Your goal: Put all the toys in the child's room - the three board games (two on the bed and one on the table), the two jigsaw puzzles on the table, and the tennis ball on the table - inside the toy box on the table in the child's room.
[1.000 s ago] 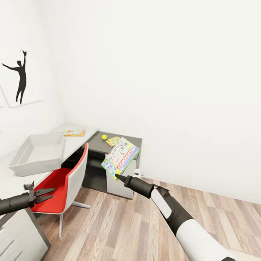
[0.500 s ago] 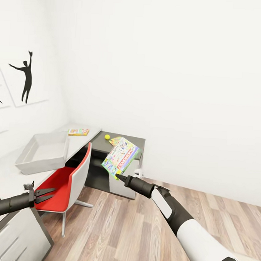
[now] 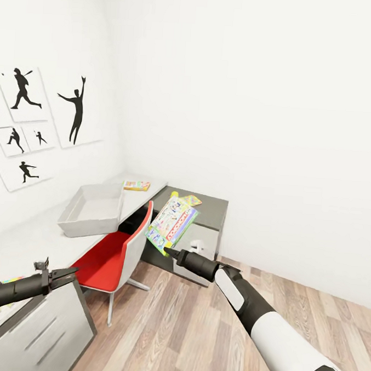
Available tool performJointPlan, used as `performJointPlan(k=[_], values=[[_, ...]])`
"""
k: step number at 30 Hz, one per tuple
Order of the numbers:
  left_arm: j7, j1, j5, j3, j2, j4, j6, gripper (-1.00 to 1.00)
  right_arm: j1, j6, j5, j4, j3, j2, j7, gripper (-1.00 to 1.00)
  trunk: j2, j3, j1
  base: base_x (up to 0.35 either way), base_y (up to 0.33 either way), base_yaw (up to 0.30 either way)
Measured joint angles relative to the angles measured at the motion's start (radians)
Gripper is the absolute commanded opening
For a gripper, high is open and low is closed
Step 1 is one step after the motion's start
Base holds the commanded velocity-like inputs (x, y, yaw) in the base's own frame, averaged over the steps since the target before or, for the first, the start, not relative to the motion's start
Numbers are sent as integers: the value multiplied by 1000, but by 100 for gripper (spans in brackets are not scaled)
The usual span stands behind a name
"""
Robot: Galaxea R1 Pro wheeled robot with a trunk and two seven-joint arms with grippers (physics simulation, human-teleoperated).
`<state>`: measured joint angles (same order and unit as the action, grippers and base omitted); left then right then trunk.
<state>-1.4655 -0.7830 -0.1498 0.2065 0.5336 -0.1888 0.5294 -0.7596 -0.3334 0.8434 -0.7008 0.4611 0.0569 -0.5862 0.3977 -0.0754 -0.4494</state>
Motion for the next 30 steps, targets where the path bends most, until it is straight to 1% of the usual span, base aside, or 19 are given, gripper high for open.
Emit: performJointPlan(k=[4,6,15,18,30], values=[[1,0,0,0,-1,0,0,100,0,0,0,0,0,0,0,-100,0,0,0,0,0,276],[2,0,0,0,-2,0,0,100,0,0,1,0,0,-2,-3,-100,0,0,0,0,0,136],[2,0,0,0,0,0,0,100,0,1,3,0,0,-5,-12,-100,0,0,0,0,0,16],[2,0,0,0,0,0,1,100,0,1,3,-1,0,-3,-12,-100,0,0,0,0,0,118],[2,0,0,0,0,0,1,100,0,1,-1,-1,0,3,-11,-100,0,0,0,0,0,265]])
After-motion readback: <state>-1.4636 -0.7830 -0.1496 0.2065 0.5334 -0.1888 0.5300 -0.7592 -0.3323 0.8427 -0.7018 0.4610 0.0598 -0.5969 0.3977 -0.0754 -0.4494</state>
